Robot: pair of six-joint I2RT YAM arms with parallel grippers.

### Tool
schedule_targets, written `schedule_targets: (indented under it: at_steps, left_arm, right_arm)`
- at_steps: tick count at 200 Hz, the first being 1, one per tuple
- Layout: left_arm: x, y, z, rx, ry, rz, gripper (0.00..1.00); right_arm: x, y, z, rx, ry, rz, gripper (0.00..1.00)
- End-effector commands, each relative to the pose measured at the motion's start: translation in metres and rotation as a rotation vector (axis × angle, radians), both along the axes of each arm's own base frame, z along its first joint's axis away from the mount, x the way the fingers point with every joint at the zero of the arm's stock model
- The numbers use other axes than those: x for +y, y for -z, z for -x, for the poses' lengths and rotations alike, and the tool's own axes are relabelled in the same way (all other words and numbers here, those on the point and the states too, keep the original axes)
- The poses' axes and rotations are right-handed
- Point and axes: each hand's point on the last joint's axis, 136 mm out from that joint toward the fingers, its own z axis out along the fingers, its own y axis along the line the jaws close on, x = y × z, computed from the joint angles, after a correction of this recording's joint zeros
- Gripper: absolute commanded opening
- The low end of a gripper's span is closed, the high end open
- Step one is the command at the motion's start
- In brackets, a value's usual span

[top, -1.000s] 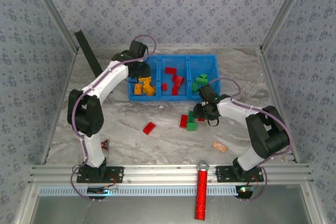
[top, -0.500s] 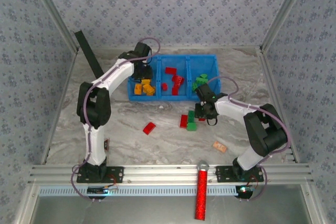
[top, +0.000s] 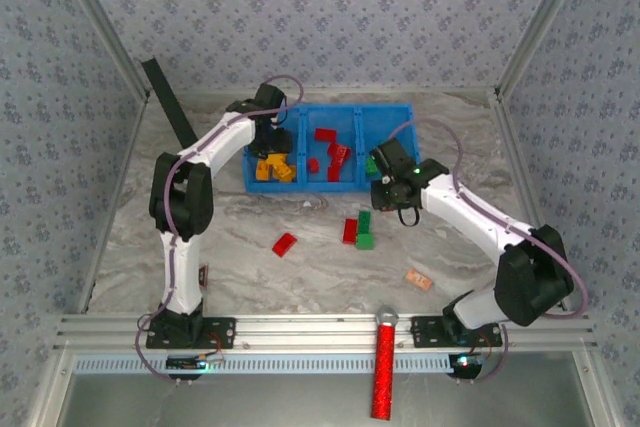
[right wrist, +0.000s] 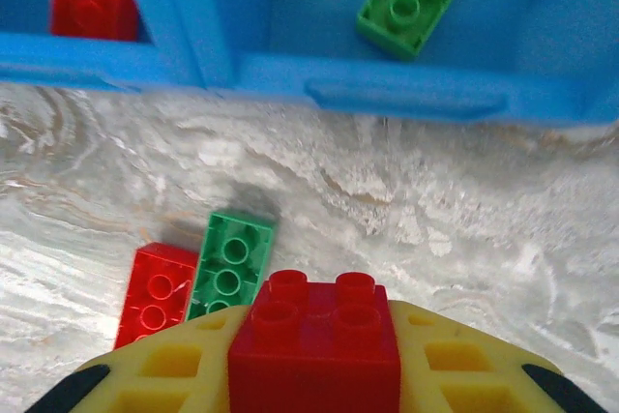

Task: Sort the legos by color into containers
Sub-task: Place the lego in the container.

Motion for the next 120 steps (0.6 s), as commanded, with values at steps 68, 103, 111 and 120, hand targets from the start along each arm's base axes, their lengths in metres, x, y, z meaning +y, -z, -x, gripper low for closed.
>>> schedule_targets:
  at_steps: [68, 103, 111, 120]
  left_arm:
    - [0.004, -0.121, 0.02, -0.211, 0.08, 0.085, 0.73]
    - [0.009, -0.138, 0.062, -0.219, 0.124, 0.134, 0.8]
    - [0.013, -0.138, 0.073, -0.213, 0.125, 0.134, 0.8]
    - [0.018, -0.137, 0.086, -0.201, 0.12, 0.133, 0.81]
  right_arm:
    - [0.053, -0.057, -0.077, -0.16, -0.201, 0.06, 0.27]
    - [0.091, -0.051, -0.103, -0.16, -0.27, 0.054, 0.27]
    - [0.099, -0.047, -0.108, -0.152, -0.282, 0.054, 0.27]
    - [0.106, -0.042, -0.112, -0.142, -0.296, 0.056, 0.27]
